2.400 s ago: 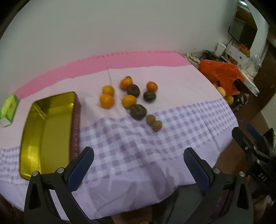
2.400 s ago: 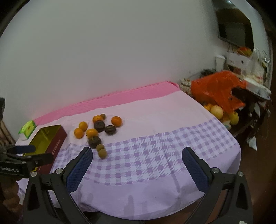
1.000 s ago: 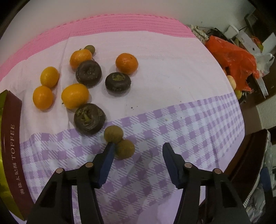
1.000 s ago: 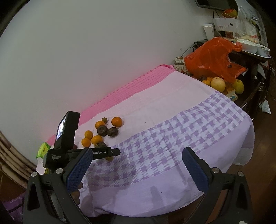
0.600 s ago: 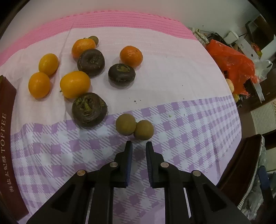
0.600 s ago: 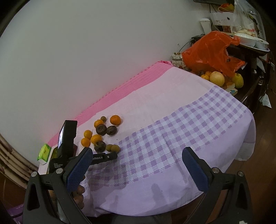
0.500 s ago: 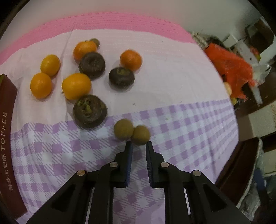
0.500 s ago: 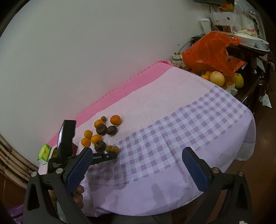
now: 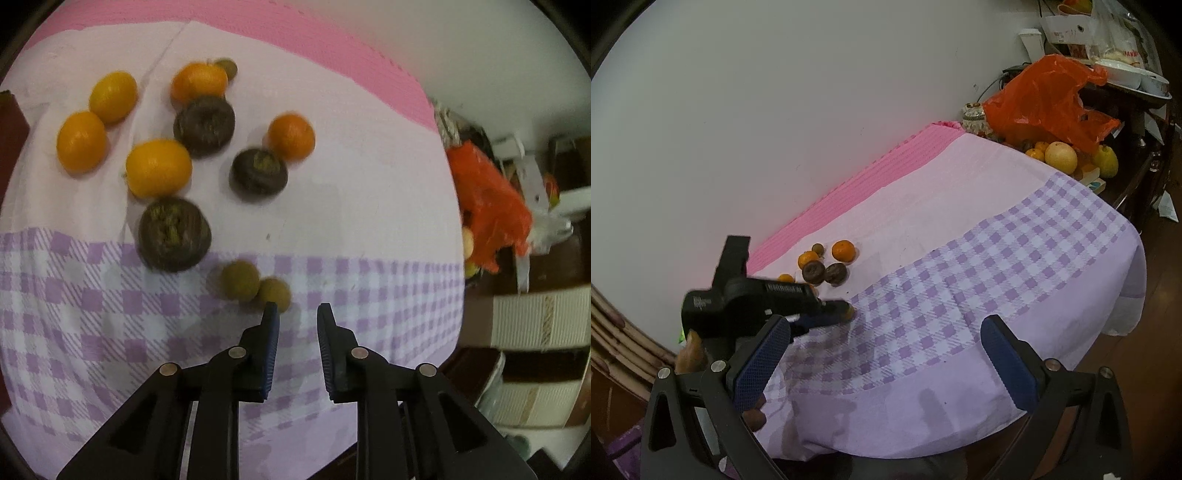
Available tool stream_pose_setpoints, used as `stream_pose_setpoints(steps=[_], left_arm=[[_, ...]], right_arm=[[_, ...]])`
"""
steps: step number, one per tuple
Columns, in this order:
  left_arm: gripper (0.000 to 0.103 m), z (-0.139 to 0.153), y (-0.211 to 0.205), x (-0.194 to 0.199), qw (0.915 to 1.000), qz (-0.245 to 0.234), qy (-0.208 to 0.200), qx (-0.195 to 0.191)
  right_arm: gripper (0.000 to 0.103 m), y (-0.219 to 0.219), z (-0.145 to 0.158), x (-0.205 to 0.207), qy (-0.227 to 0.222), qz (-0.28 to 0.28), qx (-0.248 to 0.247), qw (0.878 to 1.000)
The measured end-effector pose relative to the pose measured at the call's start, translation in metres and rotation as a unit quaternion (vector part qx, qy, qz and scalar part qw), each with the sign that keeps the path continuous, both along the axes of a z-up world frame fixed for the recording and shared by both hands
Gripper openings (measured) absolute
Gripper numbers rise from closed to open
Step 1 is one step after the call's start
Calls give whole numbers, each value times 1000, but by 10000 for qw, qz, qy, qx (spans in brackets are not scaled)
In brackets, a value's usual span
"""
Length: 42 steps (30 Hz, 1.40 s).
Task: Organize fruits
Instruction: 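Close the left gripper around the two small olive-brown fruits, then carry the held small fruits with the left gripper over the gold tin tray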
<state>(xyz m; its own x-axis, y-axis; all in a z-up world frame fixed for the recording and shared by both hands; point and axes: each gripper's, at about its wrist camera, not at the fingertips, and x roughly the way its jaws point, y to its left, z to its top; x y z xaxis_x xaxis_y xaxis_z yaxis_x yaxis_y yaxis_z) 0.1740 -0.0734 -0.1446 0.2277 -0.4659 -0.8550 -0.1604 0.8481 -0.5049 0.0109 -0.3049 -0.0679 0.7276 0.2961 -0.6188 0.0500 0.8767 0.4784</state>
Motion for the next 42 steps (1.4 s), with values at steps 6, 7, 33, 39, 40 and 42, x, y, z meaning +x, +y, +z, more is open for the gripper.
stream_pose_setpoints(steps=[6, 7, 33, 39, 40, 42], left_arm=[[55, 2, 6, 3, 9986, 502, 120, -137], [55, 3, 7, 3, 9982, 573, 159, -79], [38, -18, 14, 2, 9939, 902, 412, 474], [34, -13, 15, -3, 9972, 522, 202, 488], [26, -9, 15, -6, 9979, 434, 53, 481], [26, -2, 15, -13, 9979, 193, -169, 591]], right_arm=[[103, -4, -2, -1, 36, 12, 155, 9999], [103, -4, -2, 0, 35, 11, 166, 9999], [103, -10, -8, 2, 169, -9, 445, 9989], [103, -11, -8, 1, 168, -55, 421, 9990], [103, -11, -8, 0, 159, -77, 405, 9990], [103, -12, -8, 0, 152, -110, 390, 9991]])
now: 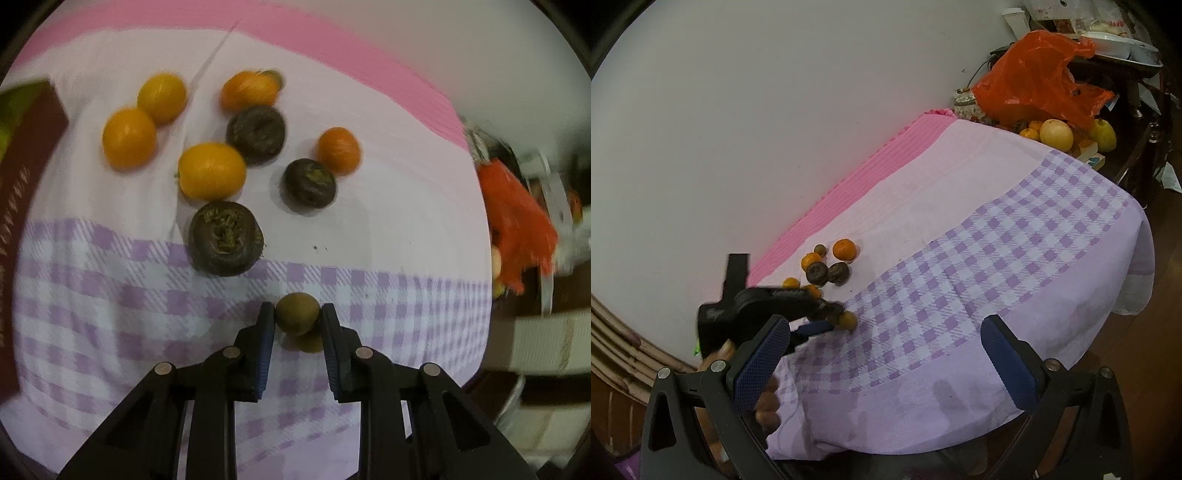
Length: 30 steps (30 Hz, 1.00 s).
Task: Organize fruits
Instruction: 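Carry the held small fruits with the left gripper over the gold tin tray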
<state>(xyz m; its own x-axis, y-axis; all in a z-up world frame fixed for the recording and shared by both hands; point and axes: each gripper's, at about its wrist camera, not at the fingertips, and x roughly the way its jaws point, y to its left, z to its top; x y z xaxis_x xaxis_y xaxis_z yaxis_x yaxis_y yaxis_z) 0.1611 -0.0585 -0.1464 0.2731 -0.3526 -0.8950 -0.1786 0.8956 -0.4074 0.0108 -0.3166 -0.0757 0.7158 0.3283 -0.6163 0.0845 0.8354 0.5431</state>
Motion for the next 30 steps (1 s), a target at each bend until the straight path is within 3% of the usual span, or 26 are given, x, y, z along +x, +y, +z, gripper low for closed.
stream_pose_setpoints(steps=[8, 14, 30], left_arm=[[26, 3, 15, -27, 9987, -381, -273, 213], [26, 32, 30, -51, 9953, -513, -745, 339], [26, 98, 127, -88, 9865, 122, -1558, 482]], right_arm=[[103, 6, 3, -2, -41, 13, -193, 9998], [103, 8, 0, 0, 13, 25, -310, 9995], [103, 47, -14, 3, 106, 600, -1097, 9921]])
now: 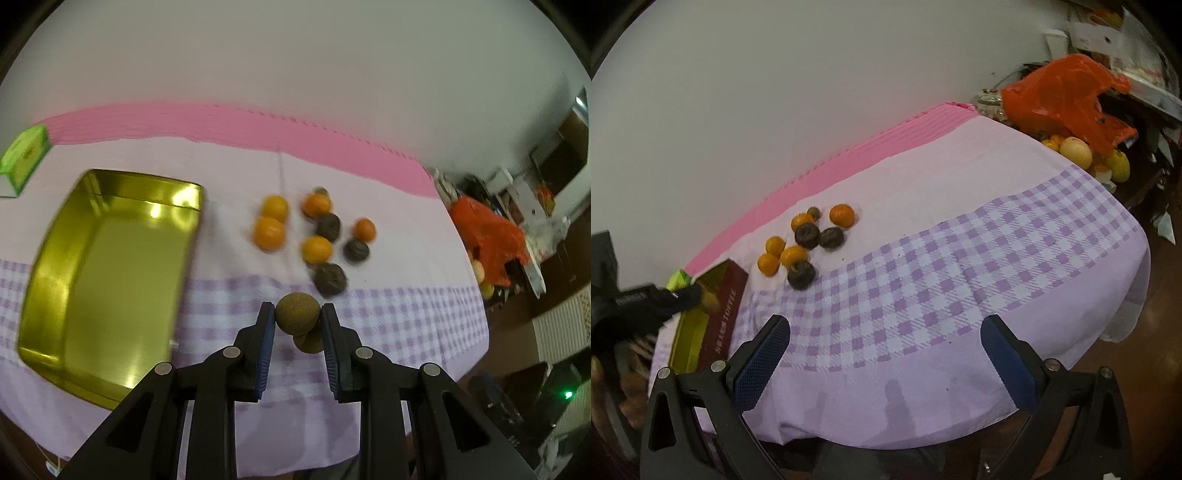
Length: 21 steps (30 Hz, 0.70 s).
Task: Organize fruits
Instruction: 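Carry the held small fruits with the left gripper over the gold tin tray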
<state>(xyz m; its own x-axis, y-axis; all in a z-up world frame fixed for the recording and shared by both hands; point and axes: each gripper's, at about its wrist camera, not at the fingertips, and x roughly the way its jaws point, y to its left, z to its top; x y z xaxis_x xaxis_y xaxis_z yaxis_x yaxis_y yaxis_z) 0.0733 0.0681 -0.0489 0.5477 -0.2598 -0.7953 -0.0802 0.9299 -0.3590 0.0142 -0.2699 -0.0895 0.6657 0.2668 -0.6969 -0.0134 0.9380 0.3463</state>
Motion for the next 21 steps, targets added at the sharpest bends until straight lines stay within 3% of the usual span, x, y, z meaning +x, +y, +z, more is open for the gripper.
stream_pose_setpoints(steps=[11, 21], left_arm=[[26, 5, 83, -2, 9975, 532, -194, 432], [26, -15, 125, 18, 9927, 649, -141, 1008]], right_arm=[[94, 44, 16, 0, -174, 864, -601, 9943], [94, 68, 19, 21, -187, 1001, -968, 9901]])
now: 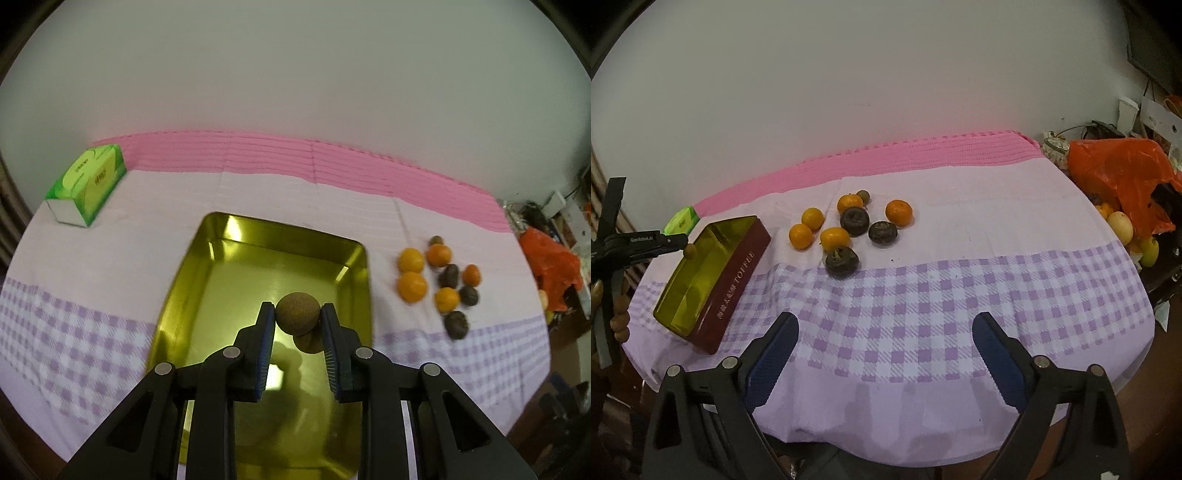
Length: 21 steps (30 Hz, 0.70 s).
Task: Organize fruits
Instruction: 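Carry the held small fruits with the left gripper over the gold tin tray, then drop the small fruits into the tray while the right gripper grasps a dark brown fruit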
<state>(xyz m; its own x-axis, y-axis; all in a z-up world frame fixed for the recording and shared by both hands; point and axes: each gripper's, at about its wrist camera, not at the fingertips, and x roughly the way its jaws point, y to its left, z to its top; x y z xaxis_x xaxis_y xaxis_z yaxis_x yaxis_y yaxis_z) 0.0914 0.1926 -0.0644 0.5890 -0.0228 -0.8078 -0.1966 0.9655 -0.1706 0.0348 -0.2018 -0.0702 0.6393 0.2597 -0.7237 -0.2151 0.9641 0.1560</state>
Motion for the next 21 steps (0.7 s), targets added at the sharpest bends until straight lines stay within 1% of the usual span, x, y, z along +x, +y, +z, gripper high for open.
stream_pose_setpoints(steps=[8, 21], left_arm=[[26, -13, 15, 23, 9991, -27, 66, 417], [26, -27, 22, 55, 9978, -99, 188, 625]], right_arm=[[94, 17, -14, 15, 147, 99, -208, 9996], [94, 42, -24, 34, 218, 268, -402, 9986]])
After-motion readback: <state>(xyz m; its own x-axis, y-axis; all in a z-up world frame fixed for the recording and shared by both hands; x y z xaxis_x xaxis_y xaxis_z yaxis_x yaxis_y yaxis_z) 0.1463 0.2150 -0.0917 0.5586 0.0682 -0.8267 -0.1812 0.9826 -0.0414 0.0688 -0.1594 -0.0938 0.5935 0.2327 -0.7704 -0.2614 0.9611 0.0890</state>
